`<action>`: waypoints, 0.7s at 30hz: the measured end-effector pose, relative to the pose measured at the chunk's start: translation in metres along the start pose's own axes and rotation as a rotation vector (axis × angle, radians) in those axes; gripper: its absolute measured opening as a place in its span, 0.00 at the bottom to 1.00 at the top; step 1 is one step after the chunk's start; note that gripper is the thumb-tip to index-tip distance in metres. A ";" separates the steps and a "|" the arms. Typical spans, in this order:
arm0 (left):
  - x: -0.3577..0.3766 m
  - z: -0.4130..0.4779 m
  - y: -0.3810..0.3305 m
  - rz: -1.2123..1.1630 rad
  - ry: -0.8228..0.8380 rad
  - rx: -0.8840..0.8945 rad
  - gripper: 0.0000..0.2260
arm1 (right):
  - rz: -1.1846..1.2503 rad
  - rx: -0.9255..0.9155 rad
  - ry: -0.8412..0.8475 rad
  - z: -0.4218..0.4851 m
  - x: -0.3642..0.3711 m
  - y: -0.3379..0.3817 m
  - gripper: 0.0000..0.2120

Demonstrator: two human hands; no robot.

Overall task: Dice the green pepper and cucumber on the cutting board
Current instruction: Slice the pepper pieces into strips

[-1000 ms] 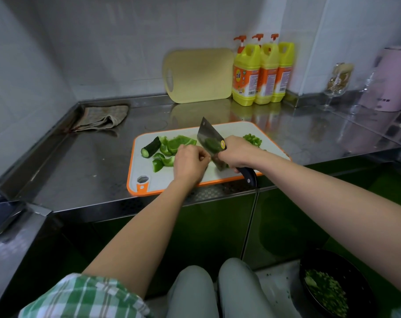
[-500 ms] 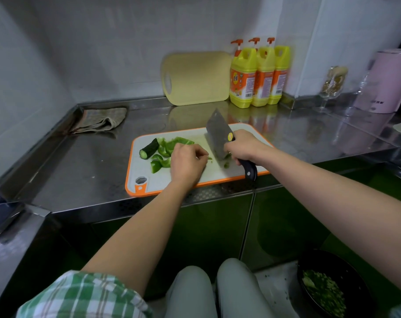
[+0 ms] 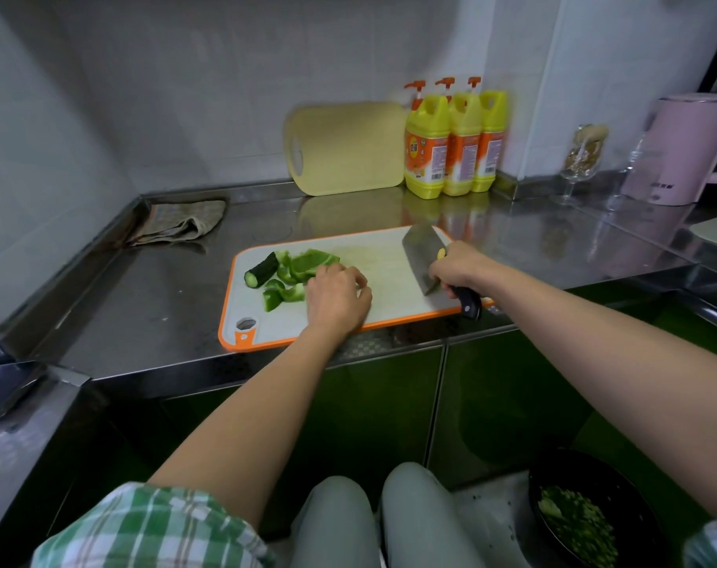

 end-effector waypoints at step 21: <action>0.002 0.016 -0.011 -0.085 -0.009 0.024 0.09 | 0.542 -0.060 -0.058 0.007 -0.037 0.006 0.10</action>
Point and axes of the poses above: each hand's wrist, its own z-axis towards the middle knuckle, its own x-axis out of the palm, y = z × x, the point moved 2 cm from there along z, towards the middle knuckle, and after that the axes turned 12 degrees about z, right-handed, at the moved point
